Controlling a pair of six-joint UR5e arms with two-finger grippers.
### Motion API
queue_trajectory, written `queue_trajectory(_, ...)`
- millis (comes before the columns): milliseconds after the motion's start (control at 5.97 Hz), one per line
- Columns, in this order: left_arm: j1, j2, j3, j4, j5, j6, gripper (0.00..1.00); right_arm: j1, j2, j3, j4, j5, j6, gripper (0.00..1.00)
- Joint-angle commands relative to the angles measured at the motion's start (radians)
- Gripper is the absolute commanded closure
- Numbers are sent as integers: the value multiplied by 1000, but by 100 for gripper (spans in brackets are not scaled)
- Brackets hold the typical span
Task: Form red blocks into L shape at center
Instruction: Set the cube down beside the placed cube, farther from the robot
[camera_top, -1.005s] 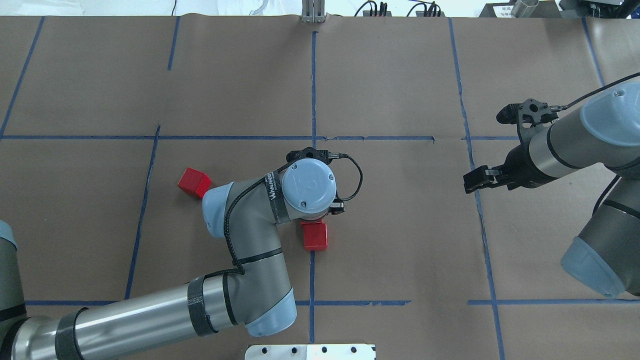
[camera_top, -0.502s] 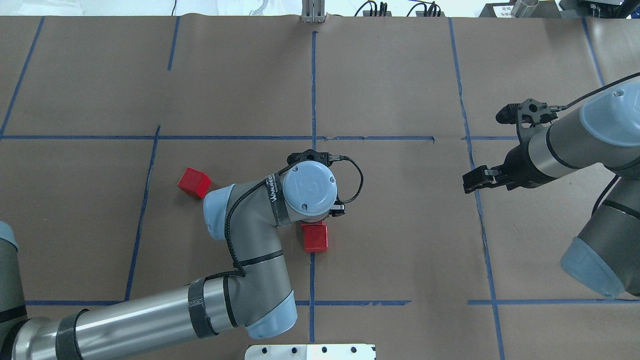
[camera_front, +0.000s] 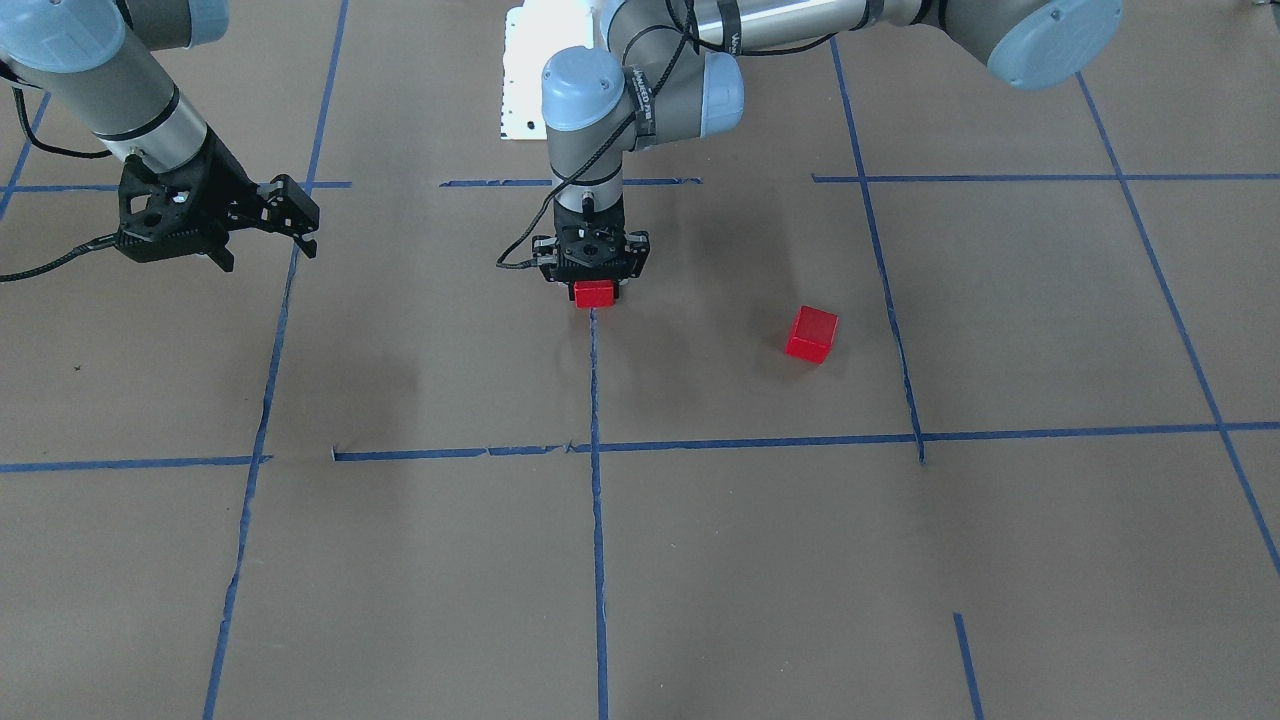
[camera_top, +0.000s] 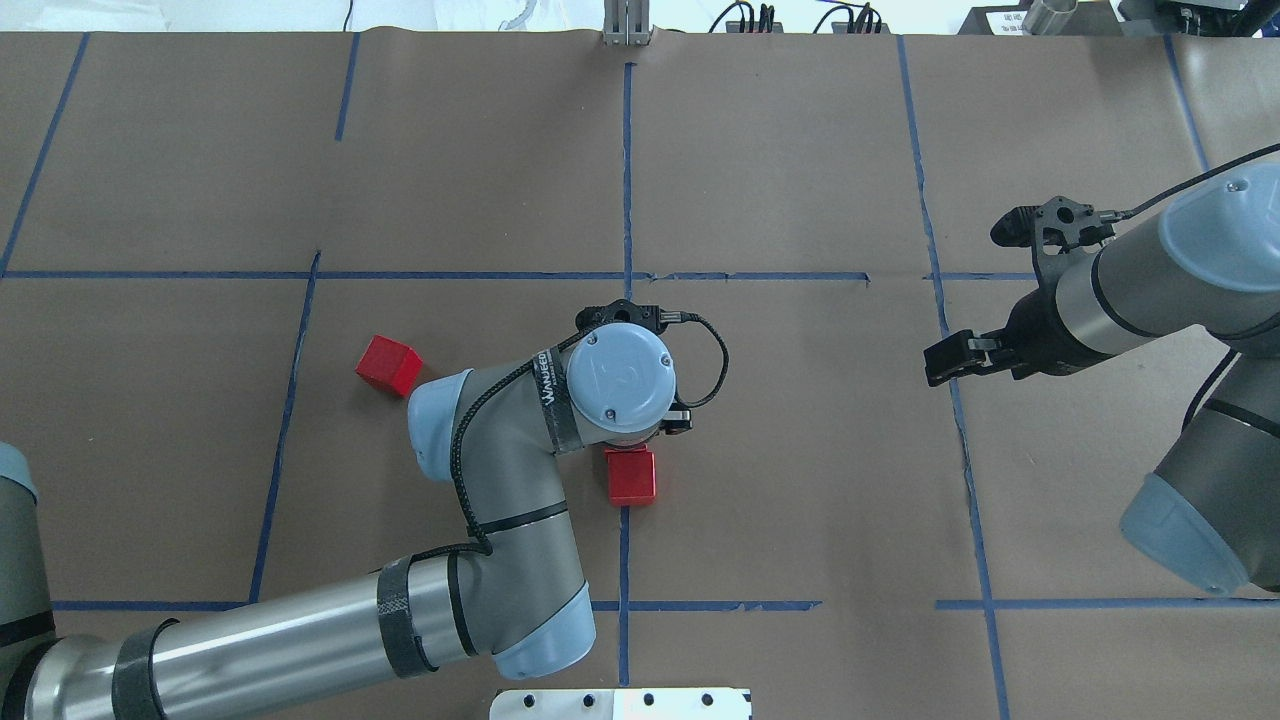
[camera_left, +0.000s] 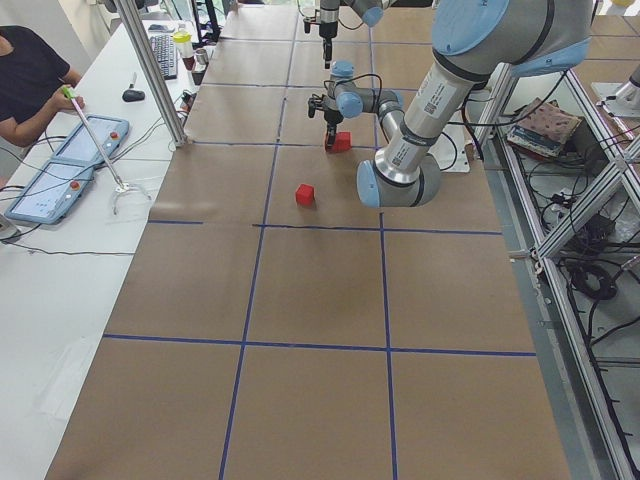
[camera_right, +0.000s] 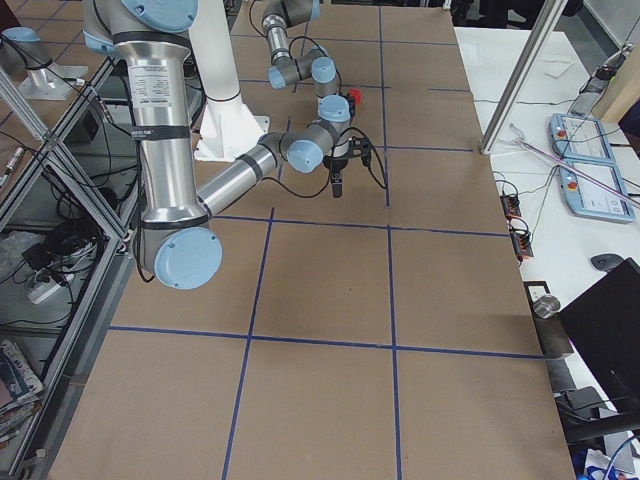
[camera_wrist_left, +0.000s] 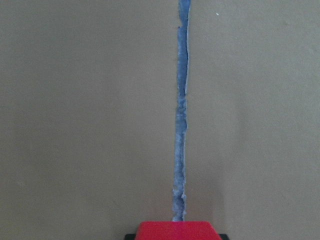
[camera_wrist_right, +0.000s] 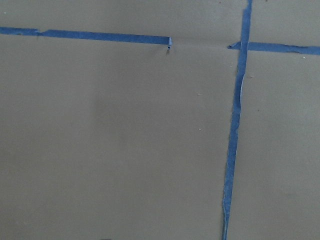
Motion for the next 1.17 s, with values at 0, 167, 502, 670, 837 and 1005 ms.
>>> queue_trajectory(0,0,1,0,-2,0,0,88,0,1,-3,0,0,-1,0)
queue_trajectory(167,0,4,0,-17,0,15,61,0,1,-3,0,-2,-1,0)
queue_trajectory(502,-1,10,3,-40,0,46,12,0,1,-4,0,-2,-1,0)
queue_trajectory(670,-1,10,0,-40,0,48,5,0,3,-3,0,-2,-3,0)
queue_trajectory(837,-10,10,-46,-37,0,51,4,0,4,-3,0,-2,-5,0)
queue_trajectory(1005,-44,28,-134,-34,-3,51,4,6,6,0,0,1,-6,0)
